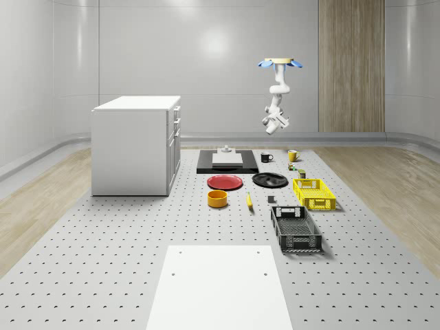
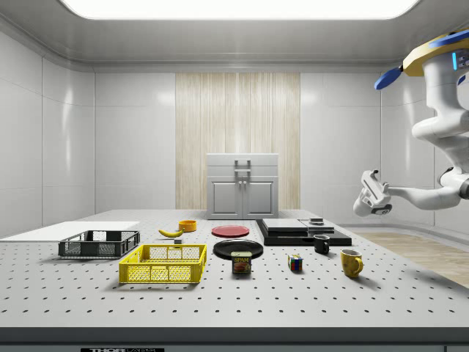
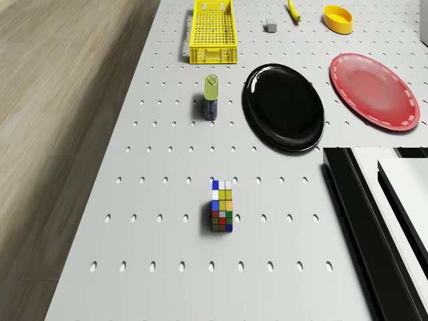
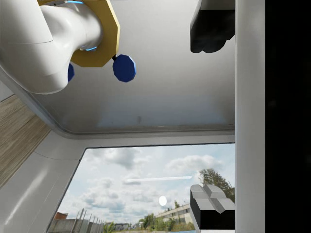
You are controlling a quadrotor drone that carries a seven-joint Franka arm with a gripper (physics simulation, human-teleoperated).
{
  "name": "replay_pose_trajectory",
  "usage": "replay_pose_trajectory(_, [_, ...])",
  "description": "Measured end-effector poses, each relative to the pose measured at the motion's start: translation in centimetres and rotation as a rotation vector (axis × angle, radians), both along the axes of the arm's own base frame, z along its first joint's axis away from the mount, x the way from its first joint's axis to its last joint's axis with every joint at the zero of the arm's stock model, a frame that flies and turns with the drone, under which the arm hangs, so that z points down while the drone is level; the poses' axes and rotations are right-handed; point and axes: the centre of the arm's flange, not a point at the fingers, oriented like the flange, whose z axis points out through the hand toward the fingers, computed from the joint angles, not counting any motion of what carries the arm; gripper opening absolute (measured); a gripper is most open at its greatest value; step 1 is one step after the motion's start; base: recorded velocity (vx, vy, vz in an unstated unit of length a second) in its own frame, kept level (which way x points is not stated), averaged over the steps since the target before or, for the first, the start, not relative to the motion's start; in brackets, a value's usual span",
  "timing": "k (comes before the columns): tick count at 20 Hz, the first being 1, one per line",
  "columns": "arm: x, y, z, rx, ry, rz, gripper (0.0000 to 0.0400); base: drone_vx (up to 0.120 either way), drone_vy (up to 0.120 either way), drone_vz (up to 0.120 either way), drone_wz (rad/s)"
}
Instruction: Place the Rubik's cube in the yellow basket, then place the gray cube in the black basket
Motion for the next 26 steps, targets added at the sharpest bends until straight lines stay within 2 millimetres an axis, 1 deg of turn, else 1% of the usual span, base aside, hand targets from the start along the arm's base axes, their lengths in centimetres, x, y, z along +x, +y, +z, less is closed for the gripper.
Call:
replay_pose_trajectory(1, [0.0, 0.8, -1.2, -0.144, 0.000, -0.005, 0.0400, 0.120, 0.000, 0.000, 0.000])
replay_pose_trajectory(3, [0.1, 1.8, -4.2, -0.467, 0.000, -0.016, 0.0400, 0.120, 0.000, 0.000, 0.000])
replay_pose_trajectory(5, [0.2, 1.8, -7.7, -0.813, 0.000, -0.029, 0.0400, 0.120, 0.000, 0.000, 0.000])
replay_pose_trajectory(7, [0.4, 0.7, -10.8, -1.145, 0.000, -0.041, 0.0400, 0.120, 0.000, 0.000, 0.000])
replay_pose_trajectory(8, [0.4, -0.1, -12.0, -1.294, 0.000, -0.047, 0.0400, 0.120, 0.000, 0.000, 0.000])
replay_pose_trajectory(10, [0.5, -1.9, -13.8, -1.547, 0.001, -0.056, 0.0400, 0.120, 0.000, 0.000, 0.000])
replay_pose_trajectory(12, [0.5, -3.5, -14.8, -1.740, 0.002, -0.061, 0.0400, 0.120, 0.000, -0.080, 0.000])
replay_pose_trajectory(15, [0.5, -5.2, -15.5, -1.935, 0.003, -0.065, 0.0400, 0.120, 0.000, -0.120, 0.000])
replay_pose_trajectory(18, [0.5, -6.3, -15.8, -2.051, 0.004, -0.066, 0.0400, 0.120, 0.000, -0.120, 0.000])
replay_pose_trajectory(23, [0.5, -7.3, -16.0, -2.148, 0.006, -0.066, 0.0400, 0.120, 0.000, -0.120, 0.000])
replay_pose_trajectory(26, [0.5, -7.6, -16.0, -2.175, 0.006, -0.066, 0.0400, 0.120, 0.027, -0.027, 0.000])
